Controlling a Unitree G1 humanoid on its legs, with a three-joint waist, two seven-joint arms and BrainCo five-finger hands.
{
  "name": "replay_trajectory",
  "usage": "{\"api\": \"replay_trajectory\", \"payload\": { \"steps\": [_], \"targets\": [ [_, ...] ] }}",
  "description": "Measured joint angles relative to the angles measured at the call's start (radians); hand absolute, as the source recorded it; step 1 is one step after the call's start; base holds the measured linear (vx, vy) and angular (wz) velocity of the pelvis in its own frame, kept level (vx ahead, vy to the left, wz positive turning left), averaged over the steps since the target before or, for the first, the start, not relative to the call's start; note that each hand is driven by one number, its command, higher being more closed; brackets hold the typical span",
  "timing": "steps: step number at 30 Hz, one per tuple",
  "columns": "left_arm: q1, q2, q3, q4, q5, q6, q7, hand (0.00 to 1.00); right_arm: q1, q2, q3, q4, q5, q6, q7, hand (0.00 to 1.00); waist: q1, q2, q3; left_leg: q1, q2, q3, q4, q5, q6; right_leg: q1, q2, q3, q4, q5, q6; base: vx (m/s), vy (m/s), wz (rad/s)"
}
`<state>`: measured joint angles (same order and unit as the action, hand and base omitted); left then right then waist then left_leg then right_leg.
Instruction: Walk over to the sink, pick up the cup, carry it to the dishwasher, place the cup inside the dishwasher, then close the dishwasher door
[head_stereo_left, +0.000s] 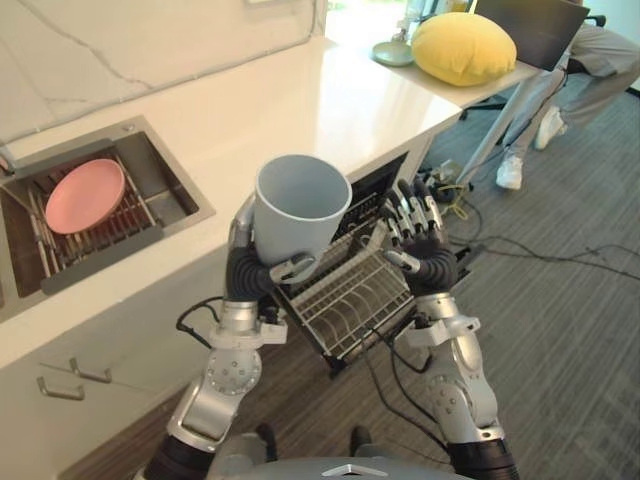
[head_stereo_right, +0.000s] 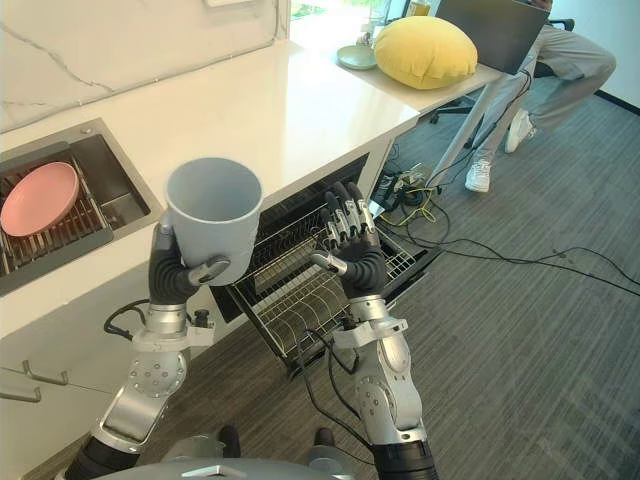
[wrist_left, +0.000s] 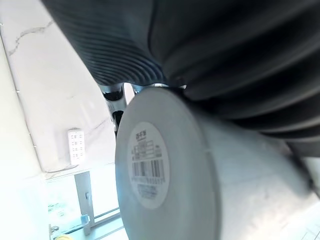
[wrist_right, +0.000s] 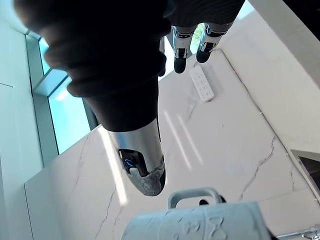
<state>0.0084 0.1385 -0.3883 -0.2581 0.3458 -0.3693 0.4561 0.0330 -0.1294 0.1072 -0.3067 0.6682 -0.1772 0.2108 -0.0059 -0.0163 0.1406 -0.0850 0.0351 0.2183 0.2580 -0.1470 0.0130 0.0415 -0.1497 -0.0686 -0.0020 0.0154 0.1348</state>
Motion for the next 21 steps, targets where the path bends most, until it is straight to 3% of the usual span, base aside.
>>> {"api": "replay_trajectory", "payload": {
  "steps": [3,9,16,21],
  "targets": [
    [-0.003,0.000,-0.018,0.032,0.033,0.035,0.029,1.00,-0.004,0.000,0.041,-0.033,0.037,0.031,0.000,0.00,0.003,-0.002,-0.002,0.000,-0.001,0.002,-0.003,0.000,0.000,0.007,-0.002,0.000,-0.013,0.005,0.002,-0.07,-0.006,-0.02],
    [-0.009,0.000,-0.038,0.067,0.062,0.079,0.069,1.00,-0.011,-0.005,0.082,-0.071,0.068,0.043,-0.001,0.00,0.004,-0.007,-0.017,0.003,-0.006,0.005,-0.034,0.027,0.000,-0.006,-0.003,-0.001,-0.008,0.007,-0.001,-0.06,-0.015,0.01],
    [-0.026,0.000,-0.046,0.132,0.075,0.092,0.094,1.00,-0.036,-0.008,0.130,-0.067,0.077,0.052,-0.015,0.00,0.006,-0.009,-0.038,0.023,0.001,0.035,-0.050,0.032,-0.003,-0.014,0.003,0.030,-0.009,0.015,-0.003,-0.02,-0.012,-0.13],
    [-0.062,0.007,0.017,0.234,0.079,0.086,0.149,1.00,-0.037,-0.040,0.163,-0.050,0.092,0.051,-0.010,0.00,-0.003,-0.020,-0.054,0.055,0.000,0.082,-0.091,0.049,-0.004,-0.028,0.005,0.077,-0.010,0.024,-0.004,-0.03,0.001,-0.26]
  ]
}}
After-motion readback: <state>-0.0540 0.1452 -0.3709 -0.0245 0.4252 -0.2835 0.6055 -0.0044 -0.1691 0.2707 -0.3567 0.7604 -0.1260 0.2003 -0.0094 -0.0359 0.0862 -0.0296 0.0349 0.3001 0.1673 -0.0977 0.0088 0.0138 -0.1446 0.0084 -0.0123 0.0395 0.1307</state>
